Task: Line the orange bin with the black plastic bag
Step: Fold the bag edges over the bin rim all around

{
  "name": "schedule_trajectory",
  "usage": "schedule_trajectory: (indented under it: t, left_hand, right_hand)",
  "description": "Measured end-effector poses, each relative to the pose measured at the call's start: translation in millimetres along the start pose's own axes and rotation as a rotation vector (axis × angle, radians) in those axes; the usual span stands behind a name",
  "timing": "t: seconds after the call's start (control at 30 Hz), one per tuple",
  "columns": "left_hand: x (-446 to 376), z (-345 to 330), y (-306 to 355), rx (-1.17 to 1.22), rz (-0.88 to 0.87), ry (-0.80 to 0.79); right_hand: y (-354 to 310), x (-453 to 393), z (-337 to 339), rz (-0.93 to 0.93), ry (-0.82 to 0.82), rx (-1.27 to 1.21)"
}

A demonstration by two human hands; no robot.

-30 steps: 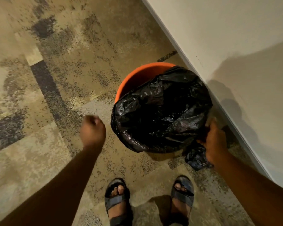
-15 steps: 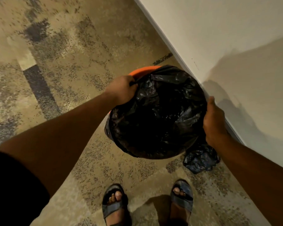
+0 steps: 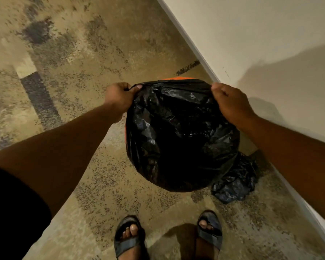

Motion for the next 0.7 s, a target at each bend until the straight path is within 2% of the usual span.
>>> schedule_trajectory:
  t: [0.1, 0.23, 0.4, 0.5, 0.57, 0.7]
  left_hand:
    - [-2, -1, -11, 0.076, 0.024, 0.006]
    - [1, -1, -13, 0.132, -0.005, -0.006]
    - [2, -3, -24, 0.237, 0.111, -0.102]
    - [6, -10, -28, 0.314, 0.153, -0.166]
    - [9, -13, -24, 0.372, 0.122, -0.182]
    - [7, -13, -5, 0.336, 0.008, -0.187]
  right_hand:
    - [-18, -14, -4, 0.207, -0.002, 0.246]
    - [-29, -31, -2, 0.289, 0.089, 0.322]
    - [-38, -42, -9, 0.227, 0.091, 0.279]
    - [-35, -56, -9, 0.026, 0.067, 0.14]
    - [-36, -61, -12, -0.055, 0.037, 0.091]
    - [-43, -55, -21, 0.001, -0.063, -0.066]
Point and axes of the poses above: each hand's wrist, its own x-axis away from the middle knuckle, its own z-axis out of the back of the hand, y = z × x, the point moved 7 cm from there along -x, towards the middle knuckle, and after that the axes turned 4 degrees about -x, right-handed, at the moved point
